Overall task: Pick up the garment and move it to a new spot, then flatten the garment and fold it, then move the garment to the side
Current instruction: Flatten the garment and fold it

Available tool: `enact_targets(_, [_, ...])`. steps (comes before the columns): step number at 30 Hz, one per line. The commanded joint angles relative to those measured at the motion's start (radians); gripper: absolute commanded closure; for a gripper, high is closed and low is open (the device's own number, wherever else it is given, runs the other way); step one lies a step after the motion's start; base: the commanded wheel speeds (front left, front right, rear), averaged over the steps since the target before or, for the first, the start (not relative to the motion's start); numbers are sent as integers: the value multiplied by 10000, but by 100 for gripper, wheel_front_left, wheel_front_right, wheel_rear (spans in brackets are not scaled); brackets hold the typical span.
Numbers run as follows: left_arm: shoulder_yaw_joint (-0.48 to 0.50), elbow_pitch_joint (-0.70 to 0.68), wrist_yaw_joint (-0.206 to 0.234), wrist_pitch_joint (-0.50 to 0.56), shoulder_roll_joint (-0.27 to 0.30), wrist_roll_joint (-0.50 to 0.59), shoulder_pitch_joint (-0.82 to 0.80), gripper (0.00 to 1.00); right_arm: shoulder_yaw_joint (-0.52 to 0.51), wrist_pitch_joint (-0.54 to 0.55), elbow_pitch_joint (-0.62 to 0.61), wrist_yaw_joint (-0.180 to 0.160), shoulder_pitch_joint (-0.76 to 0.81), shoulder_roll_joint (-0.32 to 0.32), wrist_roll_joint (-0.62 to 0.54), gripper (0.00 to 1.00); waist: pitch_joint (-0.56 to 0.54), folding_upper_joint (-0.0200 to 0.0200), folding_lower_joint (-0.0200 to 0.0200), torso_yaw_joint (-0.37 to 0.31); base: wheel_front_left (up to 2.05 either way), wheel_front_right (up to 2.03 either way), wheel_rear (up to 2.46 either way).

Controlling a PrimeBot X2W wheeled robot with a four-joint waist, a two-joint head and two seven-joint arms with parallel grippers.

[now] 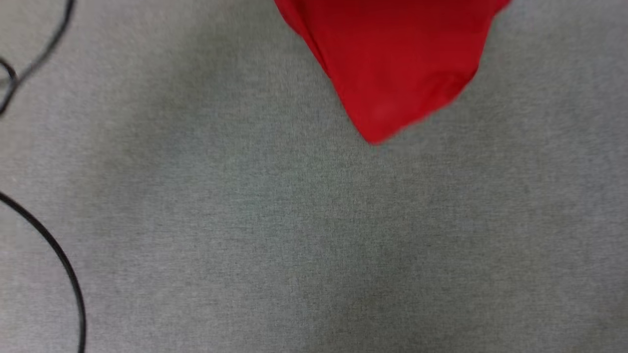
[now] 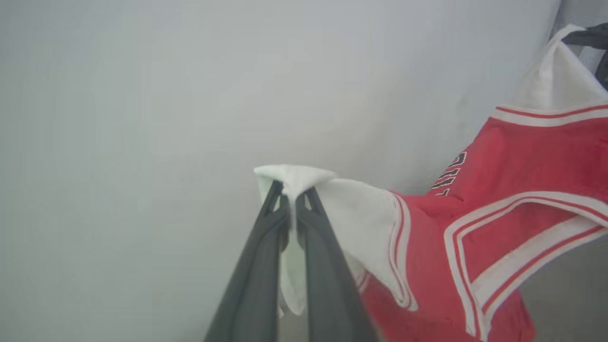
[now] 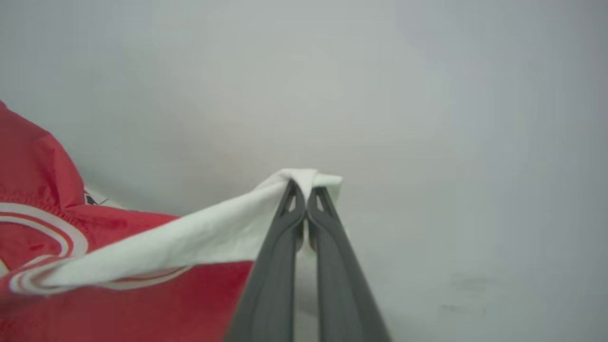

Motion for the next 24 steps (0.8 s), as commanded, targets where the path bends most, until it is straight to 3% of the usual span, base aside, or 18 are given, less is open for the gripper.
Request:
enact_targets(1, [93,274,4,-192,-120,174,-513,100,11,-139,295,-7,-577,224,-180,100,493,-1,-1,-2,0,0,0])
enact_targets(8, [444,1890,152,-1473,-953,849,-2661,100,198,-763,1873,-7,-3167,1044,-1092,100,1093,-1,-1,123,0,0,0])
enact_targets(15, [361,2932,19,-1959,-1415,1092,-4142,100,577,-1447,2971,-7,-4720,1668,-1660,100,1283,-1,-1,166,0,0,0])
enact_targets(24, [-83,3994,-125,-2780,-1552,933,-3983,100,1493,-2259,4201,-7,-4797,2081,-1381,100,1162,-1,-1,278,0,0,0])
